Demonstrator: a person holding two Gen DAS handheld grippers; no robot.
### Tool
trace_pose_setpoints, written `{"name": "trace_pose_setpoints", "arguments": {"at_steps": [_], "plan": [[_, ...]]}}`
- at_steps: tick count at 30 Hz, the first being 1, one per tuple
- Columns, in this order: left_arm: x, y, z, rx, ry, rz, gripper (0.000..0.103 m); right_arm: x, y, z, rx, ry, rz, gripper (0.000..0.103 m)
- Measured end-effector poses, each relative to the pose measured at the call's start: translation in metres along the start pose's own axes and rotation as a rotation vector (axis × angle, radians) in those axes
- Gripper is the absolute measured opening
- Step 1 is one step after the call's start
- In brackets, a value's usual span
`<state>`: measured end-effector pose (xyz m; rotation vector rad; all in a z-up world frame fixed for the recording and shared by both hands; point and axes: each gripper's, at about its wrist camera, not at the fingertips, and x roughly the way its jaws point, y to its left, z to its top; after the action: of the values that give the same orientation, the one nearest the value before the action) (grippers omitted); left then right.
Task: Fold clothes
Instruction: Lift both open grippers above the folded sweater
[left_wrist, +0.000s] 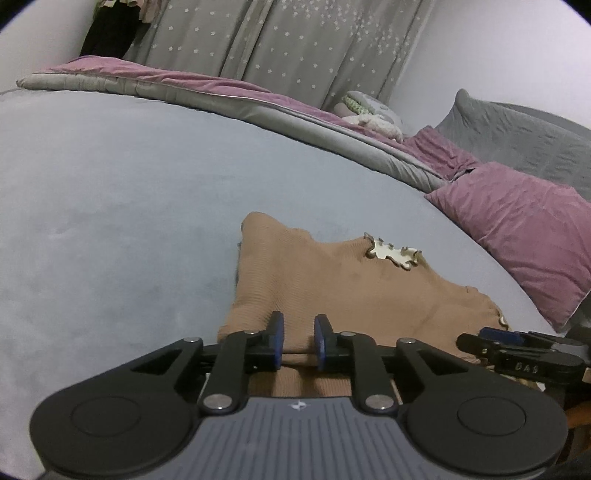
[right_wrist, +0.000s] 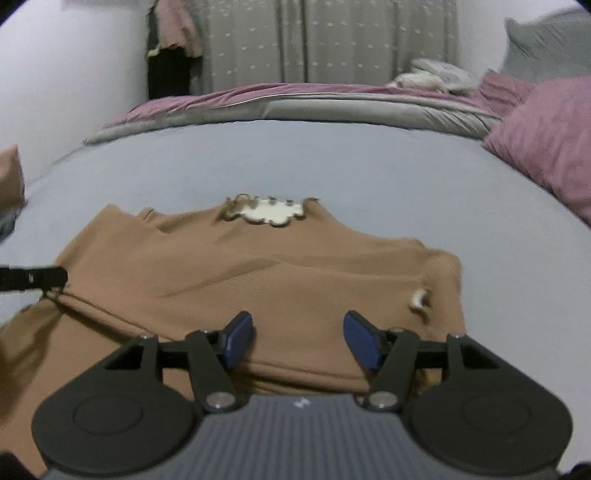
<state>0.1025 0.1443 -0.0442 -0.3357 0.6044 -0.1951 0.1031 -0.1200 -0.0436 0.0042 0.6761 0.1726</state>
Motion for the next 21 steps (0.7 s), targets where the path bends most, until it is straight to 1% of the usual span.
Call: {"name": "trace_pose_setpoints", "arguments": {"at_steps": [5,6,7,9,10,12,14,18,21], "plan": [[-0.003,-0.008,0.0,0.015,-0.001,0.004,0.029,-0.024,-0.025,-0.009,0.075,-0.008,0.005,0.058],[-0.005,-0.01,0.001,0.016,-0.002,0.005,0.032,-0.031,-0.029,-0.011,0.094,-0.012,0.01,0.058],[-0.008,-0.013,0.002,0.019,-0.005,0.006,0.037,-0.037,-0.032,-0.014,0.11,-0.017,0.012,0.06],[-0.014,-0.02,0.004,0.029,-0.01,0.006,0.042,-0.049,-0.036,-0.019,0.137,-0.016,0.012,0.069],[-0.017,-0.023,0.004,0.038,-0.012,0.007,0.043,-0.055,-0.038,-0.021,0.149,-0.013,0.012,0.073],[-0.022,-0.03,0.003,0.054,-0.005,0.019,0.044,-0.066,-0.041,-0.027,0.174,-0.008,0.011,0.074],[-0.027,-0.034,0.002,0.062,0.004,0.033,0.047,-0.076,-0.043,-0.032,0.195,-0.002,0.005,0.077],[-0.037,-0.042,-0.002,0.079,0.033,0.063,0.055,-0.097,-0.046,-0.047,0.227,0.0,-0.011,0.083],[-0.045,-0.051,-0.007,0.115,0.05,0.072,0.062,-0.112,-0.046,-0.055,0.251,0.004,-0.014,0.087]]}}
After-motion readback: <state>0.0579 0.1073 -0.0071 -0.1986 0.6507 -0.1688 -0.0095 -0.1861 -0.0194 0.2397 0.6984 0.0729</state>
